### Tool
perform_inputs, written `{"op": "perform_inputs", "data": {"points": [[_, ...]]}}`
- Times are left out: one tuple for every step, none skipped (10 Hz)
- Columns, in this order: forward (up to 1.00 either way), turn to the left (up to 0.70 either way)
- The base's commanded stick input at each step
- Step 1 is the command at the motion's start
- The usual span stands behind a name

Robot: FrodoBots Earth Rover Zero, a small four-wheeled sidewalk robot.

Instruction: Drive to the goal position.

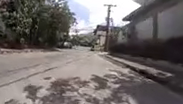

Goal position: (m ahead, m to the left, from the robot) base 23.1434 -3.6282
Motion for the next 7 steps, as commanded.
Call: {"op": "perform_inputs", "data": {"points": [[1.00,0.00],[1.00,0.00],[1.00,0.00],[1.00,0.00],[1.00,0.00],[1.00,0.00],[1.00,0.00]]}}
